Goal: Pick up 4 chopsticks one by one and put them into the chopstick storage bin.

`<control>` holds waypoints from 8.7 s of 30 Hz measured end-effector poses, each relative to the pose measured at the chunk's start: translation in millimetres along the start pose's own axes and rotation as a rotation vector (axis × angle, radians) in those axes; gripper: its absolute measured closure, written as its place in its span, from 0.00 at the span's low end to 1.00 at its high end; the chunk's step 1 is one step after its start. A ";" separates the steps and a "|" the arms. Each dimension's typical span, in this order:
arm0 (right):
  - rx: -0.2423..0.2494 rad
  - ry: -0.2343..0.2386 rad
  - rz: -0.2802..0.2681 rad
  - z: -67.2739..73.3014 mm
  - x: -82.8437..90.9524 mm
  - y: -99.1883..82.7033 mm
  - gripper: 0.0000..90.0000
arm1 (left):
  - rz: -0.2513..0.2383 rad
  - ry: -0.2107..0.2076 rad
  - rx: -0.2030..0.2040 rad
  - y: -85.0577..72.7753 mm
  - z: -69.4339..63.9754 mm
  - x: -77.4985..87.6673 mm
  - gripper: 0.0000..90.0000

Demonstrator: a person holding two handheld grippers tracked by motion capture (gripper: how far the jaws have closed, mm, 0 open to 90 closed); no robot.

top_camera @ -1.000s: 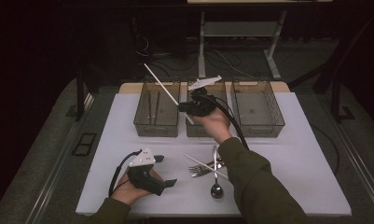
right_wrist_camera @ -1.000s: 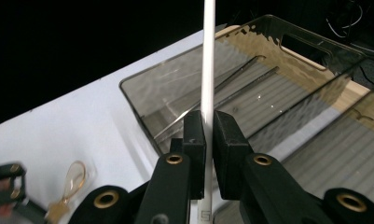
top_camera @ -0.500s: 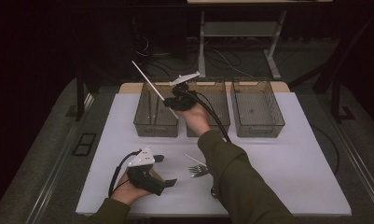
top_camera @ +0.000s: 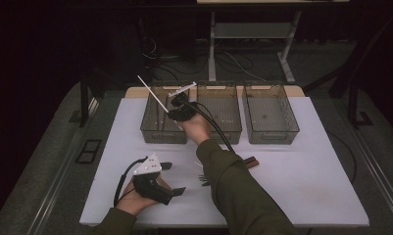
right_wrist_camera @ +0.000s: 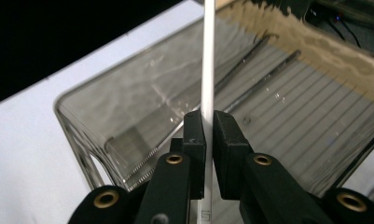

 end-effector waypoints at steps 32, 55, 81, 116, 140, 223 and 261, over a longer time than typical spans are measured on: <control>0.004 0.073 0.014 1.3 38.7 -1.4 0.57 | 0.013 0.002 -0.006 -0.7 0.3 -1.2 0.01; 0.089 0.154 -0.048 -24.2 130.5 -50.8 0.46 | 0.018 0.006 0.004 -2.0 1.1 -2.4 0.01; 0.081 0.159 -0.069 -48.3 192.6 -152.4 0.45 | 0.031 0.018 -0.003 -3.2 2.2 -3.0 0.01; 0.189 0.199 0.220 -29.6 192.9 -239.6 0.79 | 0.030 0.003 -0.016 -1.7 0.4 -3.3 0.01; 0.306 0.099 0.360 -18.9 179.7 -246.1 0.91 | 0.042 0.003 -0.015 -2.6 0.4 -4.9 0.01; 0.013 0.157 -0.044 -43.3 159.5 -132.8 0.93 | 0.030 -0.002 0.003 -2.9 0.7 -5.0 0.00; -0.024 0.082 -0.125 -21.4 85.5 -2.6 0.93 | 0.019 0.000 0.002 -1.4 0.7 -3.3 0.00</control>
Point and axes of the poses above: each handheld gripper's, and its own axes: x roughly backward along the jaws, y roughly out of its top, z roughly to its left, the point moved 7 cm from there along -x, roughly forward along the jaws, and after that the axes turned 8 degrees about -y, right-handed, at the moved point
